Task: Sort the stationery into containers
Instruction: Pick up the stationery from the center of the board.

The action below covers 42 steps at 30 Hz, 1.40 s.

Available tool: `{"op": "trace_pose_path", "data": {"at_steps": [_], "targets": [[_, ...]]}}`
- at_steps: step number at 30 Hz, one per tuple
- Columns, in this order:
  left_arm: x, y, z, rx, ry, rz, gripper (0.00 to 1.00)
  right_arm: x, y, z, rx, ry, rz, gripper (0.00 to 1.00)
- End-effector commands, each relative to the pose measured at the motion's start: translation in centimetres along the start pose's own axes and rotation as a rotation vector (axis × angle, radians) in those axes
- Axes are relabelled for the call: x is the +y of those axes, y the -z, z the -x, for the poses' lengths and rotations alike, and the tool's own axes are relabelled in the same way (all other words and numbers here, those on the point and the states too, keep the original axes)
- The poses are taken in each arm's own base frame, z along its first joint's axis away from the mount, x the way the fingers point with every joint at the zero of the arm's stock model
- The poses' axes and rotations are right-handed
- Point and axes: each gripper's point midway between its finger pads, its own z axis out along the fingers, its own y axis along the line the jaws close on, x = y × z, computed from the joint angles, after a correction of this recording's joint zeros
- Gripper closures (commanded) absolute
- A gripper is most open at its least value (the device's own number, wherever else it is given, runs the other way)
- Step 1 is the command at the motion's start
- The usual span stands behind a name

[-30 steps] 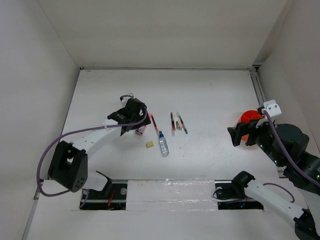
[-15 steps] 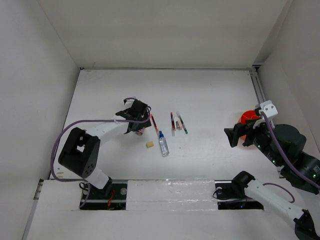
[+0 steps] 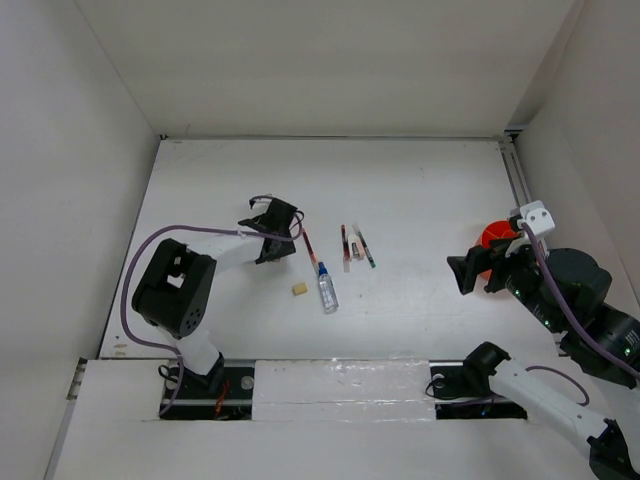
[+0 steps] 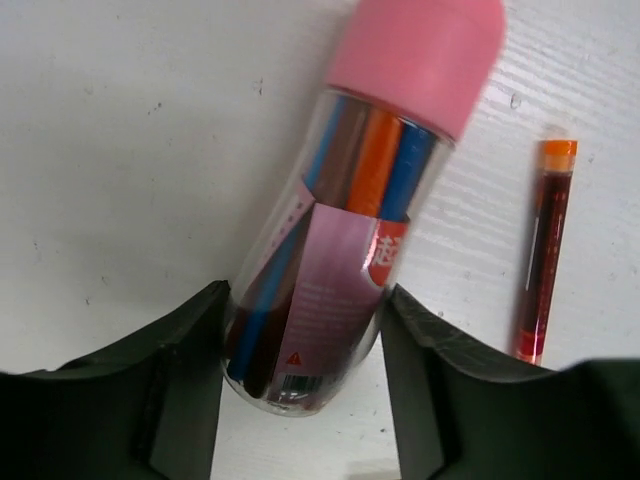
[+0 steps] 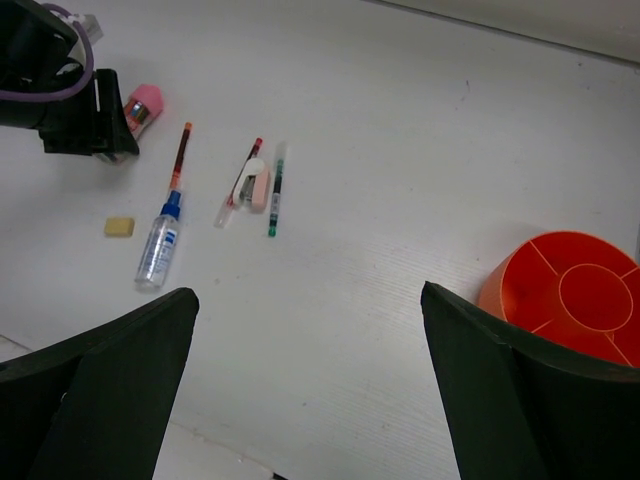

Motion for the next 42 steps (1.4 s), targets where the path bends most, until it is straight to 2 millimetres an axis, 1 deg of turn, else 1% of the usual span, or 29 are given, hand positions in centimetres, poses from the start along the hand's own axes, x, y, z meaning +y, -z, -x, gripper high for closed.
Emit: {"op": "trace_pose_path", "data": {"at_steps": [1,2,3,6,7,8,9,13,15,16,18,19,22,24,26,27,28,29,30,31,32,34,35,36,38,39,40,41,42], "targets": [[0.3,-0.3,0.5,-0.001,0.016,0.008,0.58,0.7,-0.2,1.1,-0.051,-0.028,0.033,0.00],[0.1,-0.3,0.7,-0.008,0.020,0.002,0.60,0.7,-0.2,1.1,-0.051,-0.028,0.033,0.00],[0.2,-0.3,0.8,-0.014,0.020,0.009,0.69,0.7,-0.2,1.1,-0.051,-0.028,0.033,0.00],[0.5,-1.0,0.2,0.004,0.011,0.025,0.83,1.0,-0.4,1.2,-0.050,-0.028,0.042,0.00],[0.5,-1.3,-0.3,0.022,-0.004,0.026,0.93,1.0,-0.4,1.2,-0.050,-0.028,0.042,0.00],[0.3,-1.2,-0.5,0.033,-0.004,0.014,0.98,1.0,-0.4,1.2,-0.050,-0.028,0.042,0.00],[0.1,-1.5,-0.8,0.042,-0.004,0.008,1.00,1.0,-0.4,1.2,-0.050,-0.028,0.042,0.00],[-0.5,-1.5,-0.7,0.046,-0.008,-0.025,1.00,1.2,-0.7,1.1,-0.040,-0.025,0.050,0.00],[-0.9,-1.0,-0.4,0.039,-0.001,-0.049,1.00,1.2,-0.7,1.1,-0.040,-0.025,0.050,0.00],[-1.5,-0.1,0.8,-0.003,0.003,-0.084,1.00,1.0,-0.7,1.1,-0.041,-0.026,0.041,0.00],[-1.6,0.8,1.2,-0.024,0.015,-0.117,1.00,1.1,-0.9,1.0,-0.043,-0.026,0.041,0.00],[-2.1,2.0,1.9,-0.053,0.020,-0.147,1.00,1.1,-0.9,1.3,-0.052,-0.028,0.042,0.00],[-2.6,3.6,3.1,-0.088,0.025,-0.188,1.00,1.4,-2.0,0.7,-0.034,-0.033,0.041,0.00],[-2.6,4.1,3.2,-0.094,0.029,-0.204,1.00,1.5,-2.2,0.7,-0.037,-0.034,0.041,0.00],[-3.0,5.3,2.6,-0.108,0.011,-0.229,1.00,1.7,-2.6,0.9,-0.040,-0.035,0.051,0.00],[-3.0,5.6,3.0,-0.125,0.017,-0.231,1.00,1.9,-3.1,0.6,-0.028,-0.032,0.049,0.00],[-3.2,6.0,3.0,-0.128,0.021,-0.256,1.00,1.9,-3.1,0.6,-0.028,-0.032,0.049,0.00],[-2.9,6.1,2.6,-0.132,0.022,-0.260,1.00,2.0,-3.7,0.6,-0.030,-0.032,0.049,0.00],[-3.0,7.0,3.3,-0.162,0.035,-0.285,1.00,2.1,-4.2,0.3,-0.020,-0.029,0.048,0.00],[-3.1,7.5,3.4,-0.169,0.040,-0.307,1.00,2.2,-4.2,0.5,-0.030,-0.032,0.049,0.00],[-3.2,7.8,3.0,-0.165,0.040,-0.334,1.00,2.3,-4.8,0.7,-0.036,-0.033,0.050,0.00],[-3.8,9.6,4.0,-0.211,0.045,-0.405,1.00,2.7,-5.3,1.1,-0.055,-0.047,0.062,0.00],[-4.2,10.3,3.9,-0.215,0.047,-0.445,1.00,3.1,-5.6,1.1,-0.063,-0.060,0.077,0.00],[-4.1,10.5,3.7,-0.222,0.038,-0.463,1.00,3.3,-5.9,2.1,-0.107,-0.080,0.084,0.00],[-4.7,12.6,4.8,-0.285,0.044,-0.551,1.00,3.8,-7.4,2.1,-0.087,-0.104,0.082,0.00],[-4.7,13.0,4.8,-0.296,0.036,-0.567,1.00,4.2,-8.0,2.5,-0.096,-0.136,0.085,0.00],[-5.1,13.9,4.5,-0.301,0.029,-0.608,1.00,4.6,-8.4,3.1,-0.107,-0.152,0.100,0.00],[-5.5,14.7,5.2,-0.333,0.024,-0.641,1.00,5.3,-9.3,3.3,-0.103,-0.162,0.120,0.00],[-6.0,15.2,4.6,-0.328,0.000,-0.679,1.00,6.1,-9.9,3.4,-0.108,-0.183,0.149,0.00]]}}
